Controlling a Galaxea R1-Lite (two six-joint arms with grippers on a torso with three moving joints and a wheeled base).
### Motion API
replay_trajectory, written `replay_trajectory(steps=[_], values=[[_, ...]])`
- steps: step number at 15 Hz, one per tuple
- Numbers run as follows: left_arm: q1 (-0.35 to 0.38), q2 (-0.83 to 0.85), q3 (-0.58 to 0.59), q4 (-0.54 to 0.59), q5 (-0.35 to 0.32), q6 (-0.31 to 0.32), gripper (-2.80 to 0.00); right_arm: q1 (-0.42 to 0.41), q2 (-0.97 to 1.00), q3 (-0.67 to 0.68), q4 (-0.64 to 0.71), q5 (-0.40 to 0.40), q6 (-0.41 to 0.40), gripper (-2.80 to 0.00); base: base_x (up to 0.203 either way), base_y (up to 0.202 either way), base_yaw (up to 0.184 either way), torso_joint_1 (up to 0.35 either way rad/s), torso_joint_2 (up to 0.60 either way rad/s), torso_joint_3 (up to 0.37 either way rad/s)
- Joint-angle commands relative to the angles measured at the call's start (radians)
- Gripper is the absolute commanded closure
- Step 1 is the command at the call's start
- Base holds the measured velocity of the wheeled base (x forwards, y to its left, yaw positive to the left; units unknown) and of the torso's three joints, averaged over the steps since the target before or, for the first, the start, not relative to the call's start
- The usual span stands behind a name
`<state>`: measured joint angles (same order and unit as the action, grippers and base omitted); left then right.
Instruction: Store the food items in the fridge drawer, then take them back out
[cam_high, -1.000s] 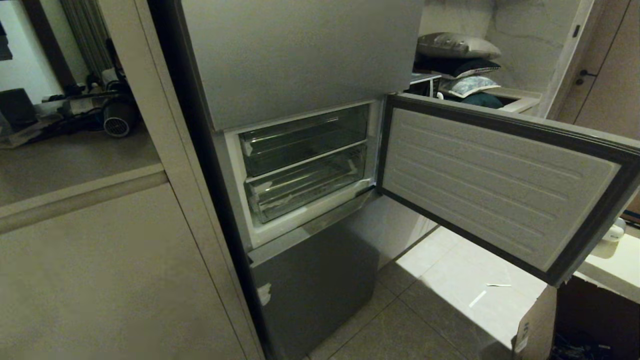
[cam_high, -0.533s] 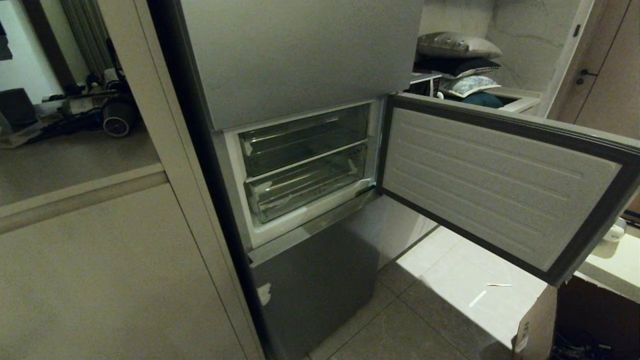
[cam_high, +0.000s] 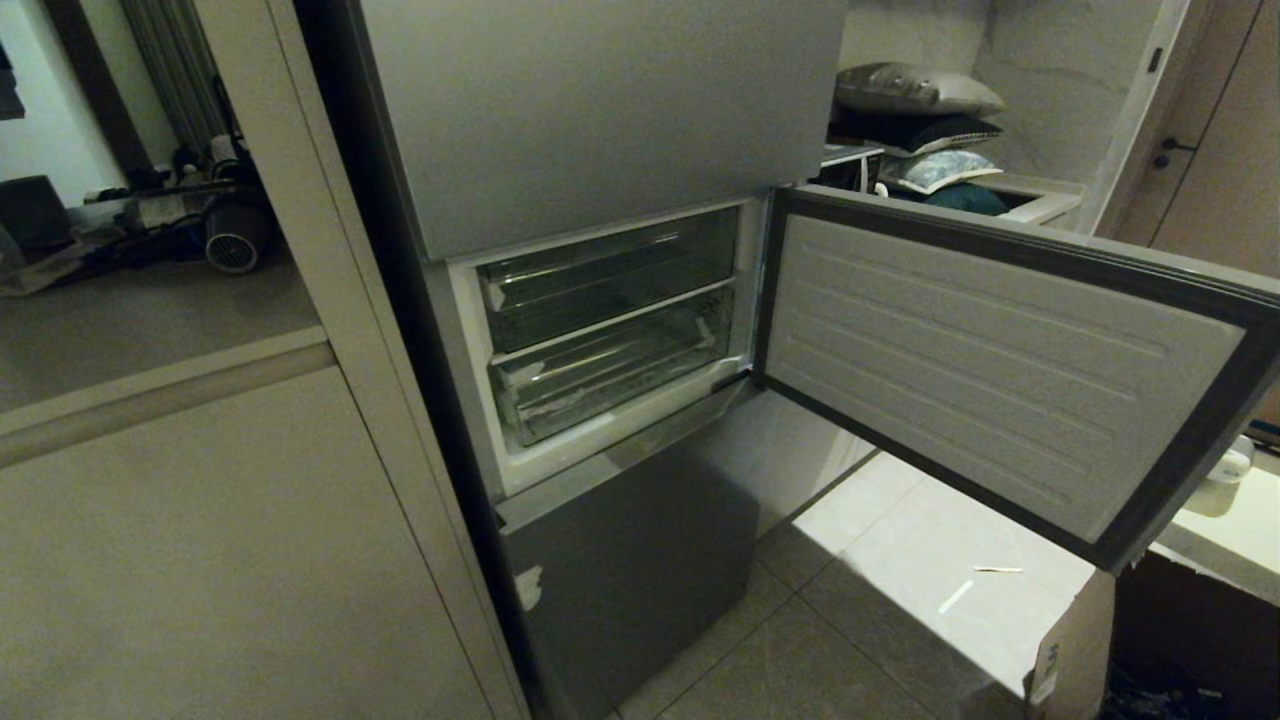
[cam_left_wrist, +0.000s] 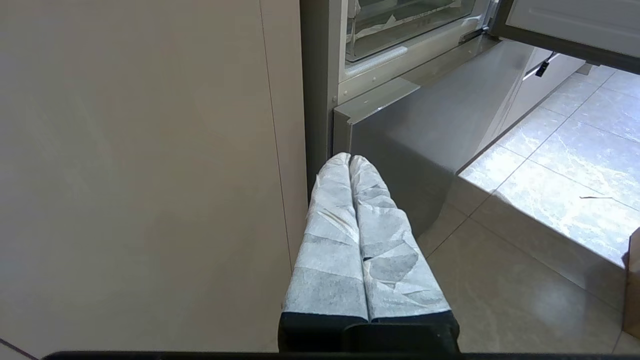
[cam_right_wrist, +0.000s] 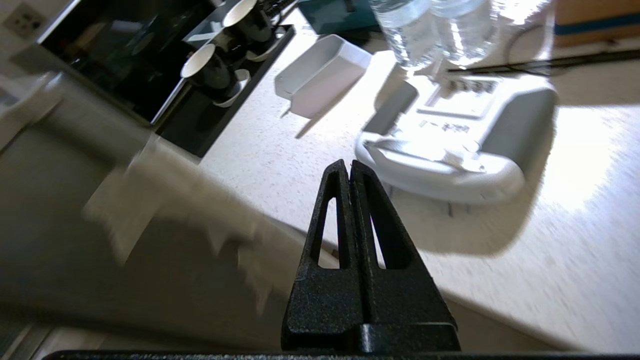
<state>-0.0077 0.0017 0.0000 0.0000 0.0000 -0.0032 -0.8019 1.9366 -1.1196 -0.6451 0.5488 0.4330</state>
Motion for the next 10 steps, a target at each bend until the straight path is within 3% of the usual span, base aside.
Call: replay_trajectory(steps=[1, 10], values=[[0.0, 0.001, 0.0, 0.0, 0.0, 0.0, 0.0, 0.009, 0.057, -0.051, -0.004, 0.04, 0.003, 0.0, 0.0, 0.0, 0.0, 0.0, 0.0, 0.0], [0.0, 0.001, 0.0, 0.0, 0.0, 0.0, 0.0, 0.009, 0.055, -0.04, 0.001, 0.273, -0.005, 0.0, 0.0, 0.0, 0.0, 0.0, 0.0, 0.0]])
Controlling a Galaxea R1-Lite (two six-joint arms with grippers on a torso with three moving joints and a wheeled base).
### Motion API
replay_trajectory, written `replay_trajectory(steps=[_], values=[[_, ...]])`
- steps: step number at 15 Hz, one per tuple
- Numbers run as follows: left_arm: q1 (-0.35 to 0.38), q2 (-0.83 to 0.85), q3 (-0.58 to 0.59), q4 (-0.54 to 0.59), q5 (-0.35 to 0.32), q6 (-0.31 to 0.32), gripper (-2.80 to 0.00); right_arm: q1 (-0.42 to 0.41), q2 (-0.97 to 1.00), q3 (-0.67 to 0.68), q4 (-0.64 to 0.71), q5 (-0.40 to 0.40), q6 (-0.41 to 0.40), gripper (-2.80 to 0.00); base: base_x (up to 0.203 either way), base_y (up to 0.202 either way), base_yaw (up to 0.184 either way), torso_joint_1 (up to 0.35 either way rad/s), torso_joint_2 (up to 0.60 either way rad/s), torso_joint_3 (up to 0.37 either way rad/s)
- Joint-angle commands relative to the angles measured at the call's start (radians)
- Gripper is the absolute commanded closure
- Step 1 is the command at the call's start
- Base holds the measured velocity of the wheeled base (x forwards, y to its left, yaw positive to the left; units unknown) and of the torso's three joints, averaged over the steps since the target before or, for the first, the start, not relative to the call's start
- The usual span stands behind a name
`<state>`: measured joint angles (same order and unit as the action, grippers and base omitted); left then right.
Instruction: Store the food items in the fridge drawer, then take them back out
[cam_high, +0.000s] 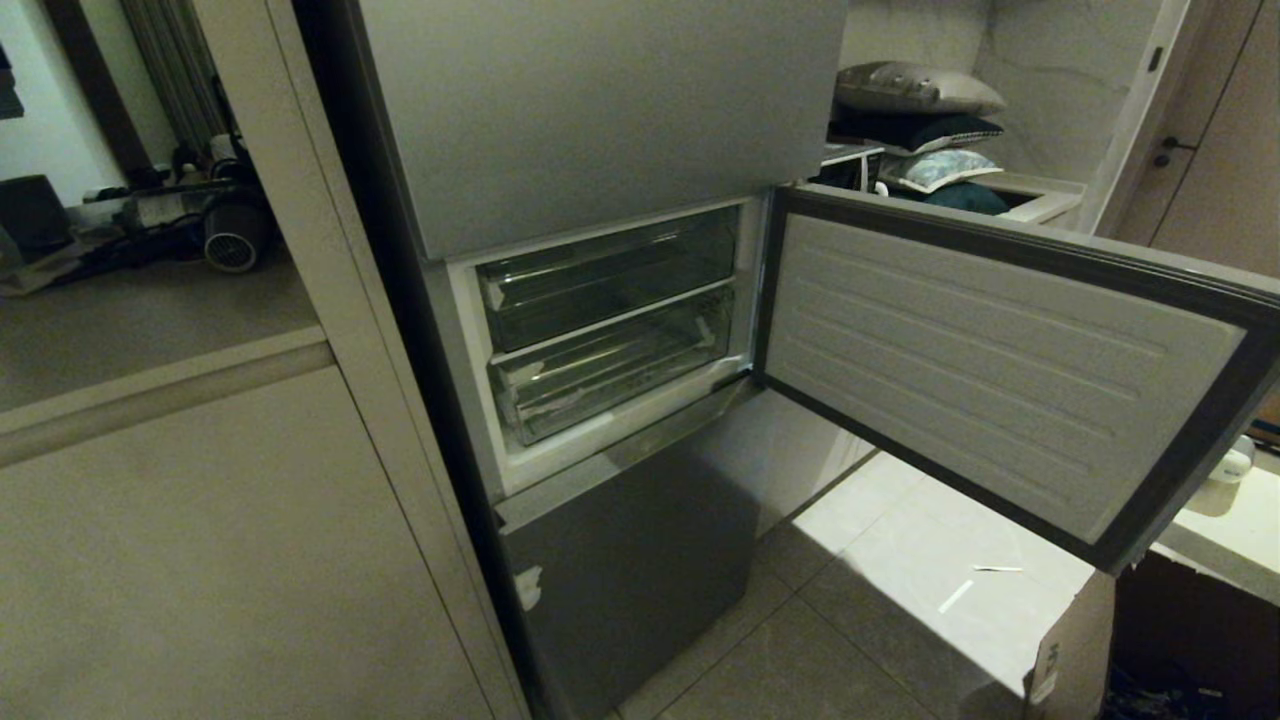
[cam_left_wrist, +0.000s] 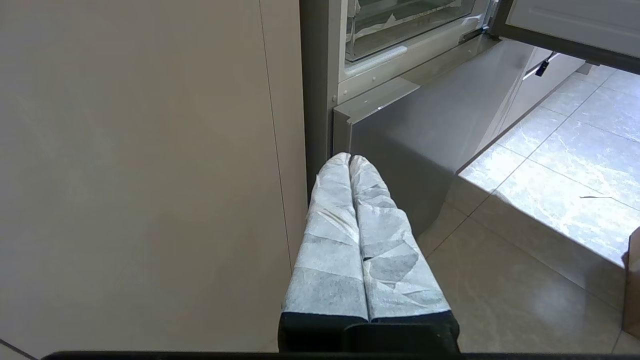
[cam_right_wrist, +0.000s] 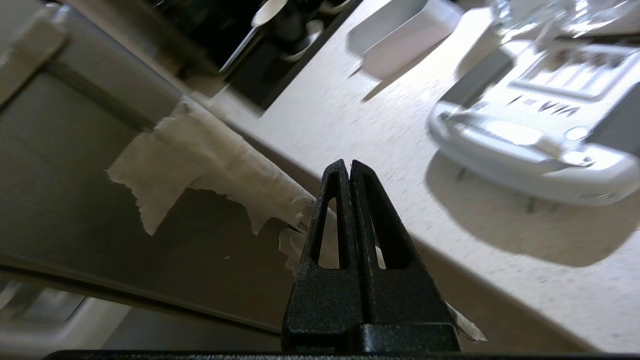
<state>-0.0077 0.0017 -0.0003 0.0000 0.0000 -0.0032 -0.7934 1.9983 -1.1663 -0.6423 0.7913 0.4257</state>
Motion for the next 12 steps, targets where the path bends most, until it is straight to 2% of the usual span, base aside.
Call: replay_trajectory(steps=[1, 4, 10, 12], values=[[0.0, 0.001, 0.0, 0.0, 0.0, -0.001, 0.0, -0.001, -0.012, 0.02, -0.001, 0.061, 0.002, 0.0, 0.0, 0.0, 0.0, 0.0, 0.0, 0.0], [0.0, 0.001, 0.0, 0.0, 0.0, 0.0, 0.0, -0.001, -0.069, 0.098, 0.0, 0.105, 0.001, 0.0, 0.0, 0.0, 0.0, 0.0, 0.0, 0.0], [0.0, 0.001, 0.0, 0.0, 0.0, -0.001, 0.0, 0.002, -0.34, 0.424, -0.004, 0.176, -0.003, 0.0, 0.0, 0.0, 0.0, 0.0, 0.0, 0.0], [0.0, 0.001, 0.0, 0.0, 0.0, -0.001, 0.0, 0.046, -0.415, 0.504, -0.001, 0.202, -0.006, 0.0, 0.0, 0.0, 0.0, 0.0, 0.0, 0.0]])
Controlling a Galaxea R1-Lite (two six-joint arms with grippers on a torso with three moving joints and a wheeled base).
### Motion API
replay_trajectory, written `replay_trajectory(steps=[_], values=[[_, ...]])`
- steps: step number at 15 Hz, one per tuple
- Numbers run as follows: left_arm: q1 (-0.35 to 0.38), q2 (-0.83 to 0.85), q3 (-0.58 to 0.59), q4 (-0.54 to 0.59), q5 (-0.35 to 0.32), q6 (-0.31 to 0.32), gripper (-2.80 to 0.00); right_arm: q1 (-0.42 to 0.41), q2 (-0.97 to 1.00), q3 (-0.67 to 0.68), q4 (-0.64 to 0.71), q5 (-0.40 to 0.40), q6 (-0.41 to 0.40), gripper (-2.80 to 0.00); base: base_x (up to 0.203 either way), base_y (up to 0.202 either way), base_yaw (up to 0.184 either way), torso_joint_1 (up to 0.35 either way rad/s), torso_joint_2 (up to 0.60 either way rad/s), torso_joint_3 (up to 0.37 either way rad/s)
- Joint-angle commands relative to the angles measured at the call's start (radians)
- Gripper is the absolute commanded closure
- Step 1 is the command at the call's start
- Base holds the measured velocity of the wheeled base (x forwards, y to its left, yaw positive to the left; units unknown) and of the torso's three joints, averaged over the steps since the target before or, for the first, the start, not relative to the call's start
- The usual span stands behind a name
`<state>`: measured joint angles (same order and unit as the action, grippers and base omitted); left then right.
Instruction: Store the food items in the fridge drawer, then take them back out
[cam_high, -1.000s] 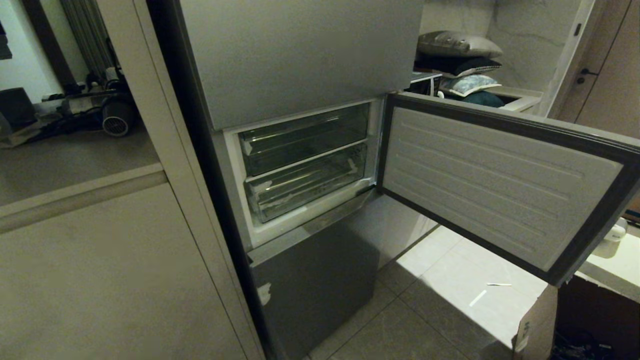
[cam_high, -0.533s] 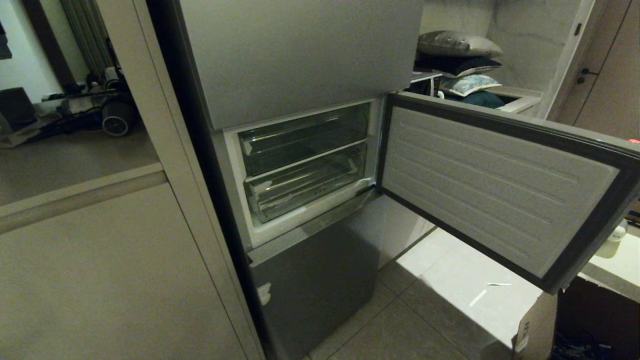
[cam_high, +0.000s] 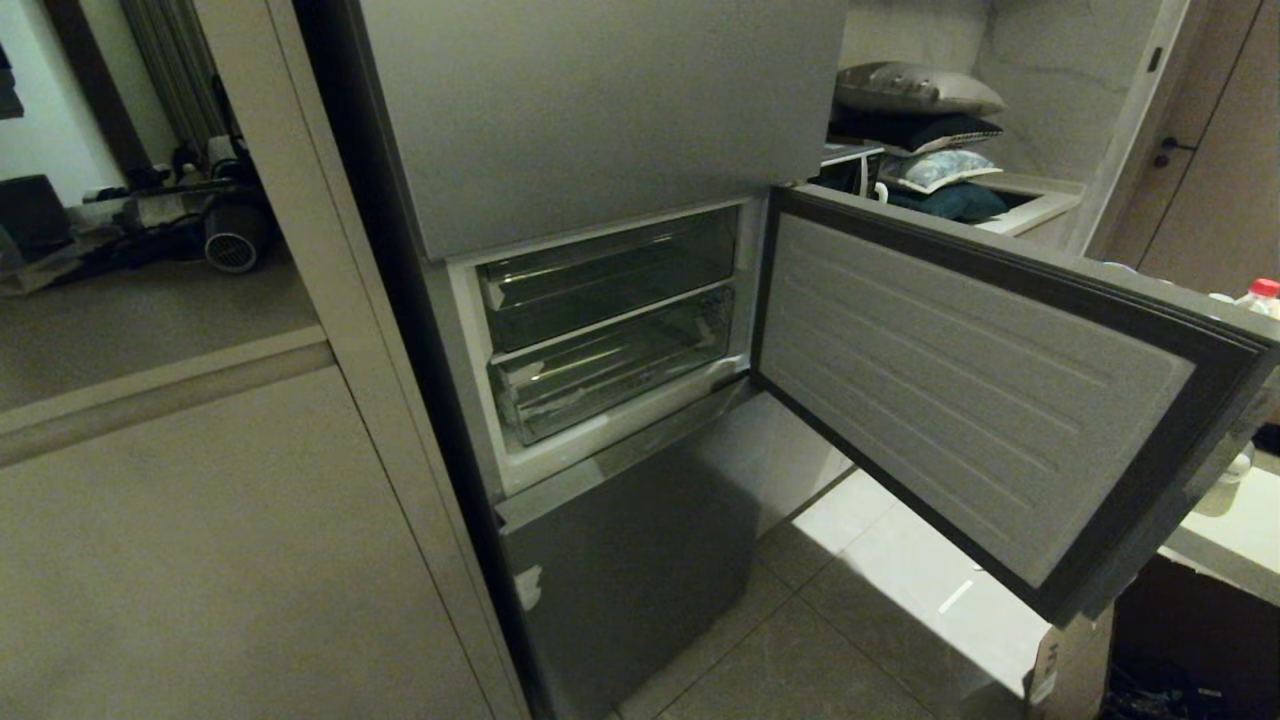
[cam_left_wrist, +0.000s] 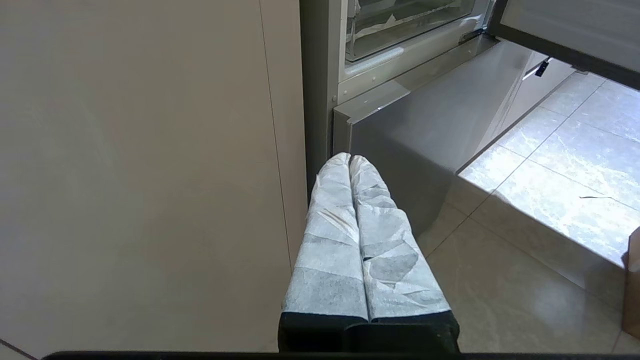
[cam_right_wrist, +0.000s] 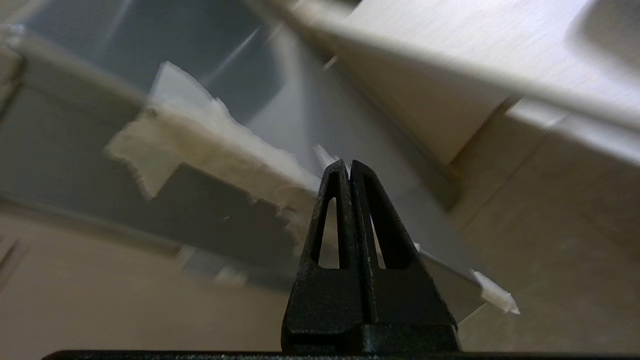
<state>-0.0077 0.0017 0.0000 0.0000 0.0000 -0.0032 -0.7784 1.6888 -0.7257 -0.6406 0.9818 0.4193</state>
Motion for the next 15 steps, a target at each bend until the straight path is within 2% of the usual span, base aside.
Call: replay_trajectory(steps=[1, 5, 7, 10, 11, 15], values=[[0.0, 0.001, 0.0, 0.0, 0.0, 0.0, 0.0, 0.065, -0.128, 0.084, -0.003, 0.014, -0.005, 0.0, 0.0, 0.0, 0.0, 0.0, 0.0, 0.0], [0.0, 0.001, 0.0, 0.0, 0.0, -0.001, 0.0, 0.235, -0.2, 0.143, -0.001, -0.007, -0.009, 0.0, 0.0, 0.0, 0.0, 0.0, 0.0, 0.0], [0.0, 0.001, 0.0, 0.0, 0.0, -0.001, 0.0, 0.373, -0.214, 0.152, -0.001, -0.104, -0.008, 0.0, 0.0, 0.0, 0.0, 0.0, 0.0, 0.0], [0.0, 0.001, 0.0, 0.0, 0.0, -0.001, 0.0, 0.631, -0.176, 0.125, -0.01, -0.347, -0.011, 0.0, 0.0, 0.0, 0.0, 0.0, 0.0, 0.0], [0.0, 0.001, 0.0, 0.0, 0.0, -0.001, 0.0, 0.696, -0.139, 0.108, -0.024, -0.395, -0.013, 0.0, 0.0, 0.0, 0.0, 0.0, 0.0, 0.0], [0.0, 0.001, 0.0, 0.0, 0.0, -0.001, 0.0, 0.894, 0.022, 0.028, -0.147, -0.48, -0.016, 0.0, 0.0, 0.0, 0.0, 0.0, 0.0, 0.0]])
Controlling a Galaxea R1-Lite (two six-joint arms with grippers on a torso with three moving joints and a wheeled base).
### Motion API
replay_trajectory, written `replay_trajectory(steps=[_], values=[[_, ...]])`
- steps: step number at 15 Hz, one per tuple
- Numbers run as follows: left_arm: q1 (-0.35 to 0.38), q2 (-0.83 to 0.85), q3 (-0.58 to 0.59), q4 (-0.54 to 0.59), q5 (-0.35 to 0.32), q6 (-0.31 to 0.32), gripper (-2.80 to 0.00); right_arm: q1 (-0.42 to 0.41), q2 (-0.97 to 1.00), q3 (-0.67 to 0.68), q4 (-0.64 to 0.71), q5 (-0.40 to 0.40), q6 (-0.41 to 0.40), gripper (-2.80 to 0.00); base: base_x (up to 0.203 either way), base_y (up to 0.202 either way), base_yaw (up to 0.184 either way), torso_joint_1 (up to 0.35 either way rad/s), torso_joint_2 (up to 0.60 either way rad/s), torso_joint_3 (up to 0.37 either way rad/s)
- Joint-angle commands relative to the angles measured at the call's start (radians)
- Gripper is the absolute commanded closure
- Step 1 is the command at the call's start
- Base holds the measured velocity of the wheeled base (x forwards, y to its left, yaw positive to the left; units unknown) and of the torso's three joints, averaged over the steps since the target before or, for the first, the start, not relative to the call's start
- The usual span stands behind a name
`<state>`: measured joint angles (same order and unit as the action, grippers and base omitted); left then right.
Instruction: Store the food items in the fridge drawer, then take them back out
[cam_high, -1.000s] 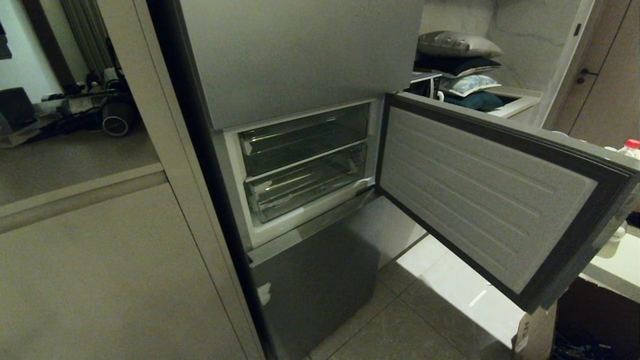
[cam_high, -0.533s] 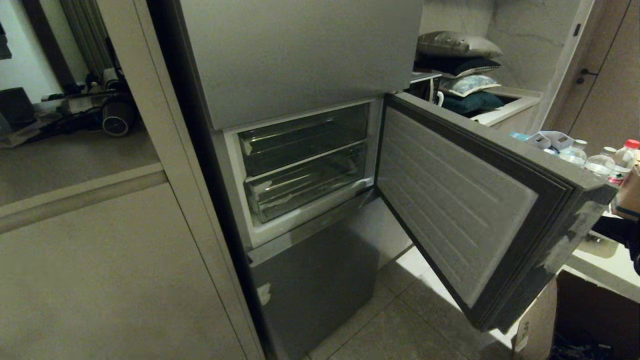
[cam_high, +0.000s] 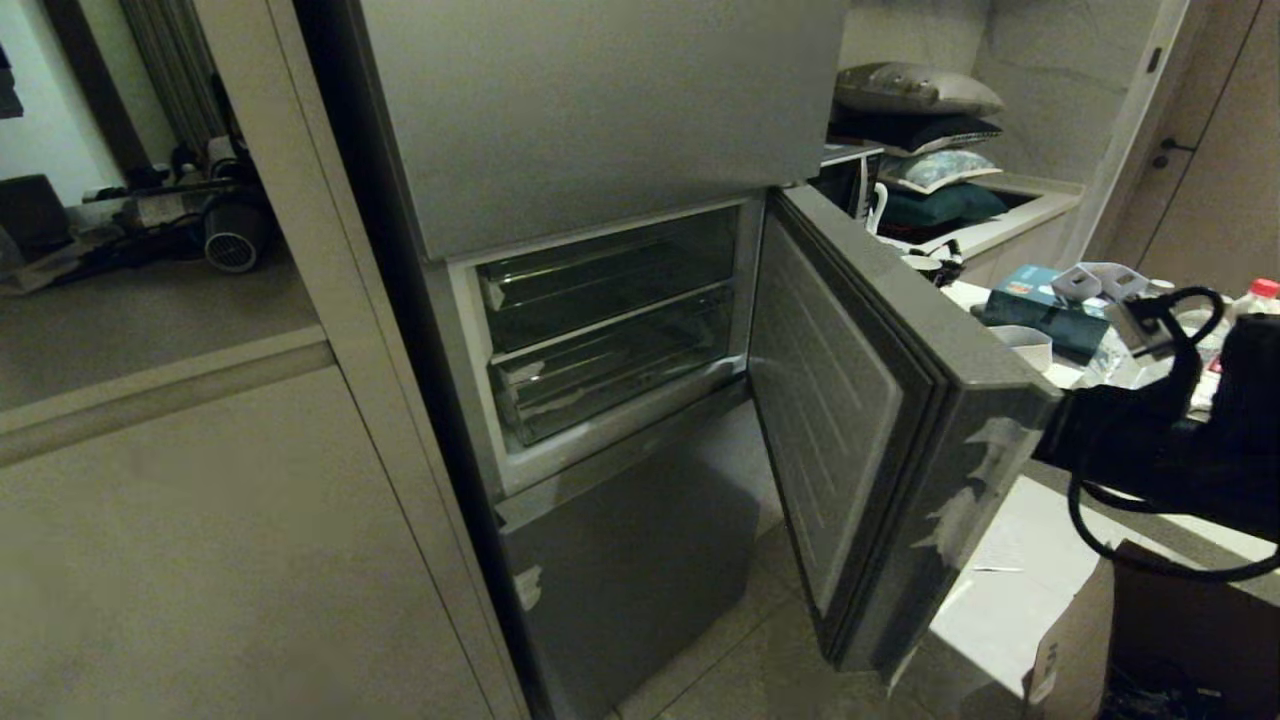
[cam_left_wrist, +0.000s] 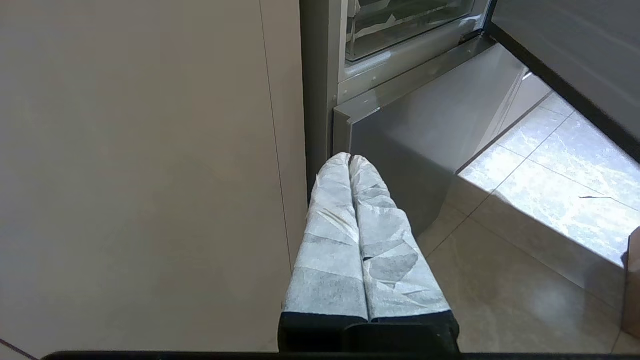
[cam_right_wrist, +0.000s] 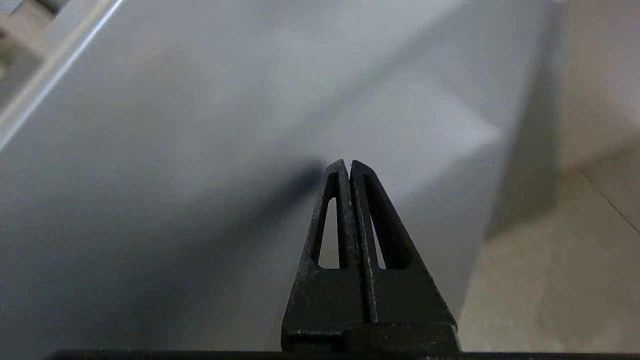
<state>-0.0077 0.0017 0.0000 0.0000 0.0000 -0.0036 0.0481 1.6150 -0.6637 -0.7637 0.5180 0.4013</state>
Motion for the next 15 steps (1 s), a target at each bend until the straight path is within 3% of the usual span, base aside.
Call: replay_trajectory(steps=[1, 5, 8, 12, 15], values=[[0.0, 0.001, 0.0, 0.0, 0.0, 0.001, 0.0, 0.112, 0.146, -0.07, -0.04, -0.053, 0.001, 0.0, 0.0, 0.0, 0.0, 0.0, 0.0, 0.0], [0.0, 0.001, 0.0, 0.0, 0.0, -0.001, 0.0, 0.261, 0.368, -0.314, -0.06, -0.222, -0.001, 0.0, 0.0, 0.0, 0.0, 0.0, 0.0, 0.0], [0.0, 0.001, 0.0, 0.0, 0.0, -0.001, 0.0, 0.349, 0.554, -0.573, -0.062, -0.35, -0.022, 0.0, 0.0, 0.0, 0.0, 0.0, 0.0, 0.0], [0.0, 0.001, 0.0, 0.0, 0.0, -0.001, 0.0, 0.421, 0.742, -0.922, -0.057, -0.404, -0.052, 0.0, 0.0, 0.0, 0.0, 0.0, 0.0, 0.0], [0.0, 0.001, 0.0, 0.0, 0.0, 0.001, 0.0, 0.446, 0.853, -1.095, -0.01, -0.421, -0.061, 0.0, 0.0, 0.0, 0.0, 0.0, 0.0, 0.0]])
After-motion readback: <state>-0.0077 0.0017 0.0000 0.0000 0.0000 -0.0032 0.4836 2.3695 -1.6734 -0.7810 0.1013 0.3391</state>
